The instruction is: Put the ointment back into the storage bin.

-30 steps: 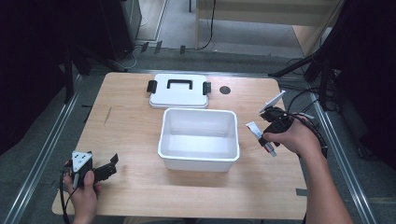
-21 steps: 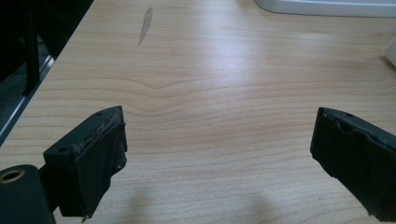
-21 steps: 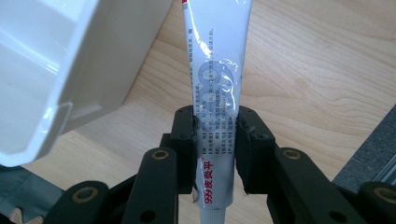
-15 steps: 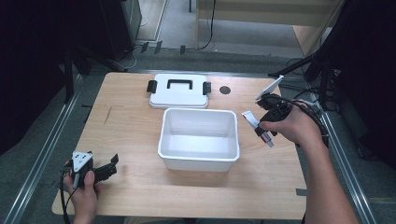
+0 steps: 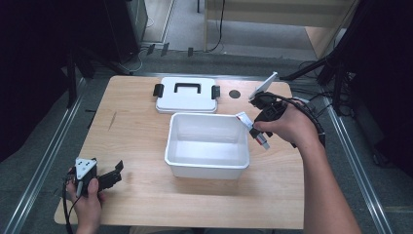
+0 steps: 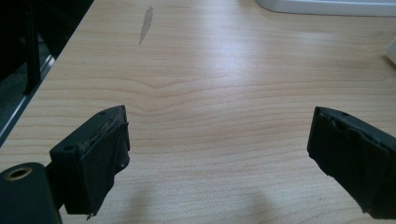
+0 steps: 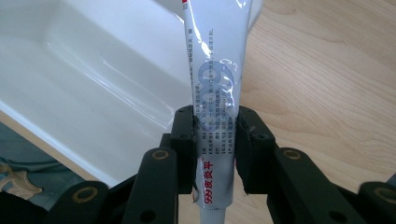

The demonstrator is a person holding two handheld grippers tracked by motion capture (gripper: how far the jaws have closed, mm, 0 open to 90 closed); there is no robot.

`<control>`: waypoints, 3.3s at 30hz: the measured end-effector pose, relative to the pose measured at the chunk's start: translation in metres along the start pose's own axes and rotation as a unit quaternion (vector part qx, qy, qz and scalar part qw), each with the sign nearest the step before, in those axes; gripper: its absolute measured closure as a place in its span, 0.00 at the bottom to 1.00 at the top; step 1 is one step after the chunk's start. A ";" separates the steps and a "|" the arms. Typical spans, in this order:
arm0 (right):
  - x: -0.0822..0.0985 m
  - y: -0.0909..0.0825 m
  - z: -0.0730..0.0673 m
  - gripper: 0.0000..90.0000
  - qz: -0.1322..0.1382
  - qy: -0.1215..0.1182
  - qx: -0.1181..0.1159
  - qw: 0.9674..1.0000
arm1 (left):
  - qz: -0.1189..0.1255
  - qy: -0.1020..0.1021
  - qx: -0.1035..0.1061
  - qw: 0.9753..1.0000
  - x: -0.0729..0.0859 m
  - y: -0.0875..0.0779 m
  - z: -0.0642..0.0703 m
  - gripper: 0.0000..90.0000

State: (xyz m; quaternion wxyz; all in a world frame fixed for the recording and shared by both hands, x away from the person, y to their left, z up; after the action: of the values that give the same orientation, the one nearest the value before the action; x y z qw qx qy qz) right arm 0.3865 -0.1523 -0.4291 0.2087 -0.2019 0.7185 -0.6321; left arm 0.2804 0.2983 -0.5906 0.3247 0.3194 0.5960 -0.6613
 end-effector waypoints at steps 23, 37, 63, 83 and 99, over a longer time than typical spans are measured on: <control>-0.034 0.021 -0.049 0.80 -0.011 -0.051 -0.010 0.999 | 0.001 -0.004 0.003 1.000 0.000 0.000 0.000 0.07; -0.036 0.056 -0.044 0.80 -0.028 -0.054 -0.003 0.998 | 0.002 -0.005 0.005 1.000 0.000 0.000 0.000 0.07; -0.044 0.096 -0.049 0.79 -0.011 -0.134 0.065 0.989 | -0.001 -0.002 0.007 1.000 0.000 0.000 0.000 0.07; -0.041 0.119 -0.047 0.79 -0.031 -0.170 0.078 0.982 | -0.002 -0.002 0.009 1.000 0.000 0.001 0.001 0.08; -0.041 0.095 -0.055 0.38 0.013 -0.181 0.039 0.983 | -0.002 -0.002 0.009 1.000 0.000 0.001 0.000 0.08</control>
State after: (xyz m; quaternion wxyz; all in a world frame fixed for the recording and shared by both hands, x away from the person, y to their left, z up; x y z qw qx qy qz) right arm 0.3875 -0.0729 -0.5154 0.3513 -0.2950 0.6465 -0.6096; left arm 0.2806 0.2978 -0.5911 0.3217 0.3195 0.5902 -0.6679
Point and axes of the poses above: each handheld gripper's, and its own axes: y roughly forward along the jaws, x roughly out of its underside, z roughly to its right, the point moved 8 cm from there along y, roughly forward along the jaws, and after that the axes turned 6 degrees about -z, right-handed, at the moved point
